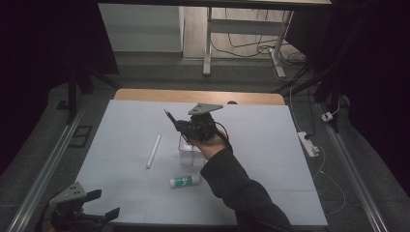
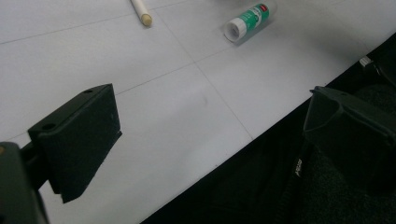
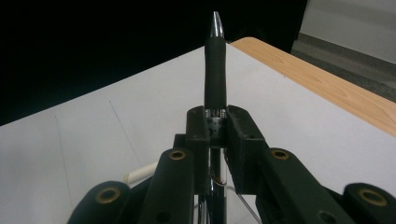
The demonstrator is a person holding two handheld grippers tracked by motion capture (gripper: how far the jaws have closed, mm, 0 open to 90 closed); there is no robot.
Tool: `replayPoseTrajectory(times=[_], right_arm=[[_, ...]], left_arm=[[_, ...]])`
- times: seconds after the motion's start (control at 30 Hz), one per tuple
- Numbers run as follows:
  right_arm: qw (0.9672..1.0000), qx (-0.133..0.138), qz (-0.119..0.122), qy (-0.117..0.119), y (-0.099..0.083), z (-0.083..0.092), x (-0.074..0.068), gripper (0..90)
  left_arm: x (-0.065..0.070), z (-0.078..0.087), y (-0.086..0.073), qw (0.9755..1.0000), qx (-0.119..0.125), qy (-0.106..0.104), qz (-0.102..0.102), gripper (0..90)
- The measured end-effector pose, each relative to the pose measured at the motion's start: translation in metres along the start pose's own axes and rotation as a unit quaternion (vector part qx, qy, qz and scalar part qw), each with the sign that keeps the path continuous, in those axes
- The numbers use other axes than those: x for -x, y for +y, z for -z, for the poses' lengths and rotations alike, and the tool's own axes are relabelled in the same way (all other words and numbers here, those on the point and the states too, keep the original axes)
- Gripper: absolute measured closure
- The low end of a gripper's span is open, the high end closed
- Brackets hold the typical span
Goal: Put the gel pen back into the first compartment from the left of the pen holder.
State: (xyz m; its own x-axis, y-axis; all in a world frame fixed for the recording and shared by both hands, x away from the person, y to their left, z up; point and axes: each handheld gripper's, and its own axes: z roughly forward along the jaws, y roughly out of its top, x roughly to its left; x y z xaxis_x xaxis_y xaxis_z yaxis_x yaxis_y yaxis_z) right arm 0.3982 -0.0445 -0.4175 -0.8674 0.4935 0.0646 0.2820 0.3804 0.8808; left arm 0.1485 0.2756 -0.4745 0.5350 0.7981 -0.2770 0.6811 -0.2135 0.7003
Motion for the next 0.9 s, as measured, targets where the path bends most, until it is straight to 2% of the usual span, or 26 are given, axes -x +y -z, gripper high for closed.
replayPoseTrajectory(times=[0.37,0.83,0.9], right_arm=[[1.0,-0.005,0.006,-0.002,-0.009,-0.016,-0.004,79.2],[0.9992,-0.033,0.018,-0.012,-0.025,-0.014,-0.005,78.0],[0.9991,-0.036,0.017,-0.014,-0.026,-0.012,-0.005,75.6]], left_arm=[[0.0,0.0,0.0,1.0,0.002,-0.001,-0.001,3.6],[0.0,0.0,0.0,1.0,0.001,-0.001,-0.001,3.6],[0.0,0.0,0.0,1.0,0.001,0.0,-0.001,3.6]])
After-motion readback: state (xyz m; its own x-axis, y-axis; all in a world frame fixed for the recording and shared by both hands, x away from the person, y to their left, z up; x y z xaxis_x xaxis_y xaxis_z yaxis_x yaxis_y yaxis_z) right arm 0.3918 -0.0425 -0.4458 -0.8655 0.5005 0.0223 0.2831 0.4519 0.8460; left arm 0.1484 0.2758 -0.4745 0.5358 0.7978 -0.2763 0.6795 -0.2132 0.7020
